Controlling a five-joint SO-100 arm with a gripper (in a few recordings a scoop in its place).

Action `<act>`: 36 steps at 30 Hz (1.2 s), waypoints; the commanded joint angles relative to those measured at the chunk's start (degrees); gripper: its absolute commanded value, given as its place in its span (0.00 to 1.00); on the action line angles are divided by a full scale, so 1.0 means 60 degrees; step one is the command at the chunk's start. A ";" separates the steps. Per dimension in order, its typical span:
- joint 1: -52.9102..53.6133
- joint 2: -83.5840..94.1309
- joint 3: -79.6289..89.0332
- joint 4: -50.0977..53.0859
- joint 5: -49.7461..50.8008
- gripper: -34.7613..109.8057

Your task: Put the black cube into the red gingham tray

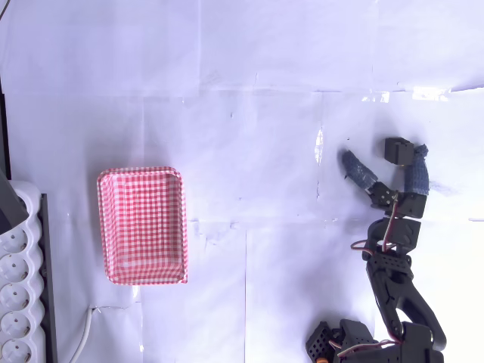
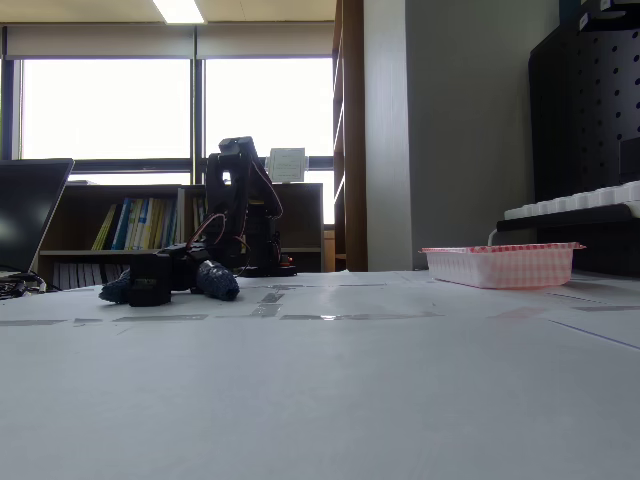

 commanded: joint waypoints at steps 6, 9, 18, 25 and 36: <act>-0.0117 0.0278 0.0894 -0.0088 -0.0176 0.58; -0.0146 0.0352 0.1084 -0.0088 -0.0264 0.57; -0.0234 0.0410 0.1392 -0.0088 -0.0410 0.53; -0.0278 0.0439 0.1597 -0.0088 -0.0557 0.46; -0.0278 0.0337 0.1597 0.0103 -0.0366 0.25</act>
